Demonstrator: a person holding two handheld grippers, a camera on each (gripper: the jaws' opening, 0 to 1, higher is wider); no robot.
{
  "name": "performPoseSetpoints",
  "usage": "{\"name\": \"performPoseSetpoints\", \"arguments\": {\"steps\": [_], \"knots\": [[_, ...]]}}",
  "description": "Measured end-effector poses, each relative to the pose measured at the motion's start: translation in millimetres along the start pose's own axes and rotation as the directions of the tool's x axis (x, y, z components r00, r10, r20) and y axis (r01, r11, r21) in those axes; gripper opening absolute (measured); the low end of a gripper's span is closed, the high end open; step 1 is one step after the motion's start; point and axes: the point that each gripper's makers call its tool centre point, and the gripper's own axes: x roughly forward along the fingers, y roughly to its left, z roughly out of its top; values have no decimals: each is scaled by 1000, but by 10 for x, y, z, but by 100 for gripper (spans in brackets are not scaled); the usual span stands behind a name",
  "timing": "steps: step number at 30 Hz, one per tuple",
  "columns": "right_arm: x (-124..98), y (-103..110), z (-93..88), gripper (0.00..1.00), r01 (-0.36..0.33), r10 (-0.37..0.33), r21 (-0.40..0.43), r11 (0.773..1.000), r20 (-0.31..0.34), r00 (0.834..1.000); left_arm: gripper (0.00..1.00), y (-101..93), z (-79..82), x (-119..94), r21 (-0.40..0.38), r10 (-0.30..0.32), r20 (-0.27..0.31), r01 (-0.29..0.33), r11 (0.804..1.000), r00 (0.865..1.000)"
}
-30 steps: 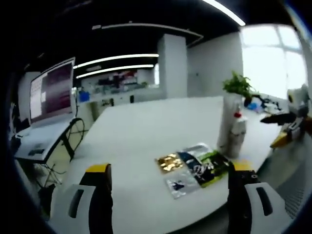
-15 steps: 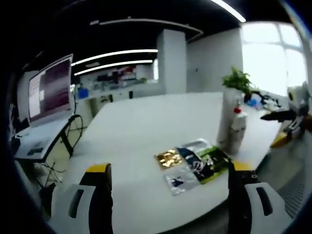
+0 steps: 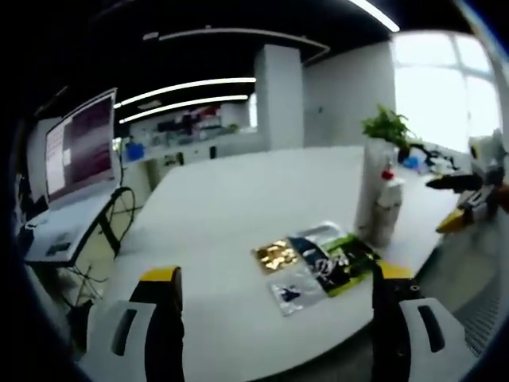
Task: Arrange the skincare products in the storage area until every visible bottle or jar stands upright without overlapping.
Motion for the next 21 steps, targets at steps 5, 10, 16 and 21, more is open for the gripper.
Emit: {"name": "performPoseSetpoints", "arguments": {"steps": [5, 10, 16, 21], "knots": [[10, 15, -22, 99, -7, 7, 3, 1000, -16, 1000, 97, 9, -1, 0, 2, 0, 0, 0, 1000, 1000], [21, 90, -73, 99, -41, 40, -24, 999, -49, 998, 97, 27, 9, -1, 6, 5, 10, -5, 1000, 1000], [33, 68, -84, 99, -23, 20, -45, 999, -55, 998, 97, 49, 15, 4, 10, 14, 15, -14, 1000, 1000], [56, 41, -152, 99, -2, -8, -117, 993, -85, 996, 97, 40, 9, 11, 17, 11, 10, -11, 1000, 1000]]}}
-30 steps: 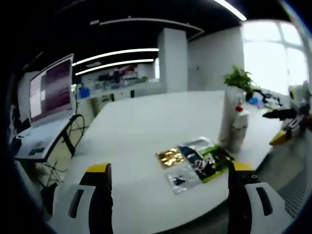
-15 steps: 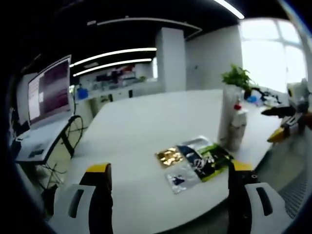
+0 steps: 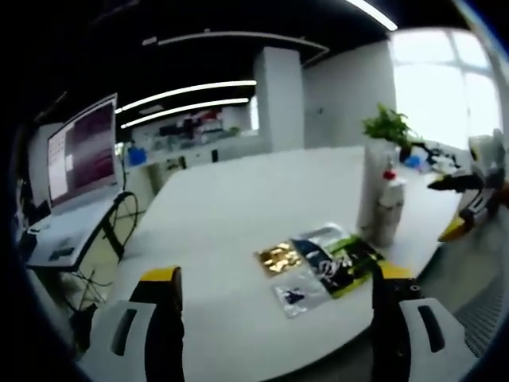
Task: Arrange the skincare products in the storage area until every visible bottle or jar stands upright without overlapping.
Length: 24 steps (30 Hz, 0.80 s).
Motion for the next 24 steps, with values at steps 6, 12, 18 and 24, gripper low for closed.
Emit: {"name": "performPoseSetpoints", "arguments": {"steps": [6, 12, 18, 24], "knots": [[-18, -39, 70, 99, 10, -11, 26, 1000, 44, 999, 97, 4, -7, 2, 11, 6, -7, -6, 1000, 1000], [-37, -77, 116, 99, 11, -16, 72, 997, 74, 997, 97, 10, -5, 0, 12, 14, -7, -14, 1000, 1000], [-41, -94, 135, 99, 6, -16, 103, 995, 93, 996, 97, 2, -16, 2, 14, 12, -14, -12, 1000, 1000], [-43, -92, 129, 99, -6, -5, 118, 993, 92, 996, 97, -7, -15, 4, 14, 13, -15, -13, 1000, 1000]]}}
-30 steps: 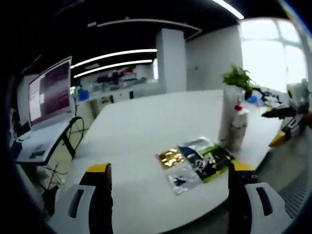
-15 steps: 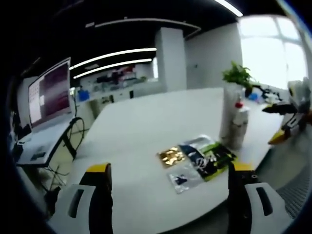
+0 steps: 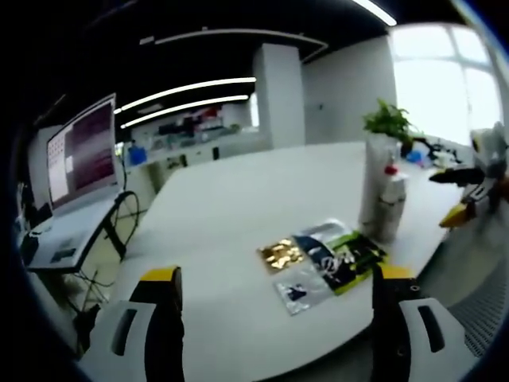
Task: Arrange the skincare products in the storage area until every visible bottle or jar stands upright without overlapping.
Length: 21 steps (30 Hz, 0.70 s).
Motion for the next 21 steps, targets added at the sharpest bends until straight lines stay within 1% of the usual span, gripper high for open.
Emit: {"name": "performPoseSetpoints", "arguments": {"steps": [9, 11, 18, 21], "knots": [[-2, -29, 9, 99, 4, -4, 29, 1000, 7, 1000, 97, -7, 5, 5, 6, 4, 0, -4, 1000, 1000], [-1, -39, 2, 99, 11, -11, 22, 1000, 4, 1000, 97, 34, -26, 21, 21, 6, -11, -6, 1000, 1000], [-5, -46, 11, 99, 15, -16, 30, 999, 11, 1000, 97, 14, -9, 16, 21, 8, -3, -8, 1000, 1000], [-1, -27, -4, 99, 9, -9, 14, 1000, 3, 1000, 97, 12, -15, 14, 18, 11, -7, -11, 1000, 1000]]}}
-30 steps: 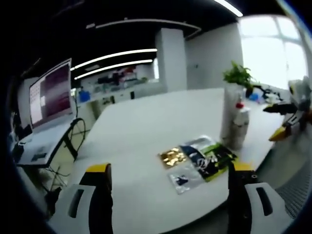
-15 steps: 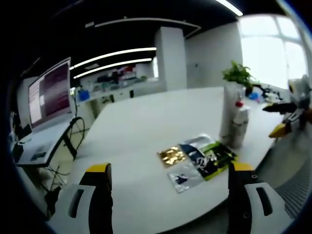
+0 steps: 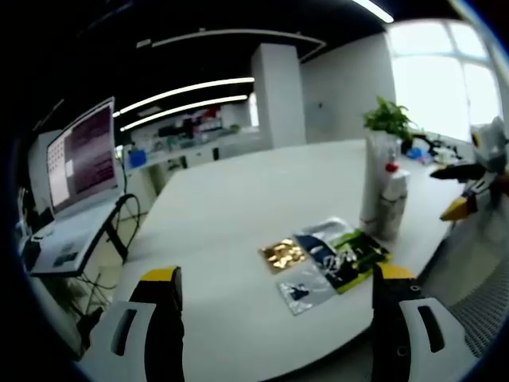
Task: Arrange the skincare products in the storage area until every visible bottle or jar stands upright without overlapping.
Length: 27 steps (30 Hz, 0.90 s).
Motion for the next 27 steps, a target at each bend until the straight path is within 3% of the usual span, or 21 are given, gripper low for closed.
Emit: {"name": "performPoseSetpoints", "arguments": {"steps": [27], "knots": [[-4, -80, 27, 99, 48, -48, 1, 999, 15, 999, 97, -8, 32, -9, 11, -2, 13, 2, 1000, 1000]]}}
